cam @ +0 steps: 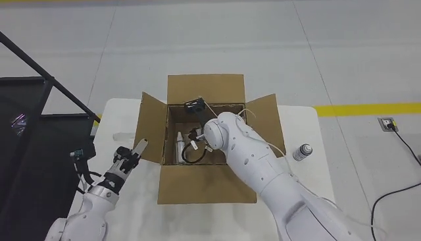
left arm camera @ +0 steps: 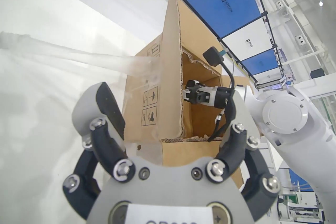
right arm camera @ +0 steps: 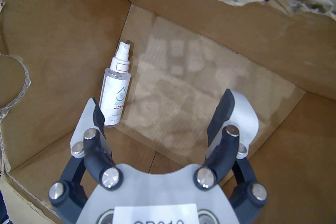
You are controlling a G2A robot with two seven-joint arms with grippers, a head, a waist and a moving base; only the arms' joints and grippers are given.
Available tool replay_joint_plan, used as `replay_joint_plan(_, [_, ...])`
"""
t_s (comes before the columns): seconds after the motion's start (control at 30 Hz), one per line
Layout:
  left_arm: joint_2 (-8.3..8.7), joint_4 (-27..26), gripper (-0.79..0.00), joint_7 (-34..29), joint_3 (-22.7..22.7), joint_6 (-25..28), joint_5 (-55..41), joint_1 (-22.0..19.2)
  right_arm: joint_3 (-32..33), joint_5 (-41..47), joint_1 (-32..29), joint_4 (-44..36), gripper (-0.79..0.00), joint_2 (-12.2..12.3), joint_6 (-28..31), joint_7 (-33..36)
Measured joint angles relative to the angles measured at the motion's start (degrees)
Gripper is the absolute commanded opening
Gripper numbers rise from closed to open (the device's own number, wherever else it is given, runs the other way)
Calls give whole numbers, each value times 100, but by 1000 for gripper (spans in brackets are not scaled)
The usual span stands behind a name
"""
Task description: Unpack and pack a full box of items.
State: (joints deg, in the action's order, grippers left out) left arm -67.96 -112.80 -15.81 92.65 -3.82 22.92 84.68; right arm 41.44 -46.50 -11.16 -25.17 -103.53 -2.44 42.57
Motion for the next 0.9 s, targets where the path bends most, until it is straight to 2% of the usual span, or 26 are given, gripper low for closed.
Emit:
replay_joint_plan(0.03, [-7,7,-314,70,-29,-17,-15,-3,16,-8,-41,-24,0,11,3,-61])
replay_joint_plan(0.1, [-19,32,-409,169,-92,-31,-22,-16,113,60,-91,-72,0,53,81,-132])
replay_joint_plan(0.13, [-24,44,-486,197,-113,-33,-29,-21,160,91,-100,-84,0,77,152,-138])
replay_joint_plan(0.2, [-31,66,-570,246,-143,-33,-33,-24,238,98,-123,-118,0,124,223,-143])
replay_joint_plan(0.23, [-33,71,-699,263,-150,-30,-35,-23,258,80,-136,-145,0,141,232,-137])
replay_joint_plan(0.27, [-35,74,-767,278,-154,-24,-38,-21,274,60,-151,-178,0,155,240,-125])
replay_joint_plan(0.3, [-38,75,-785,291,-160,-10,-41,-12,295,39,-173,-228,0,173,243,-111])
replay_joint_plan(0.9, [-44,-106,-785,422,-96,283,128,117,552,-231,-401,-830,0,340,179,177])
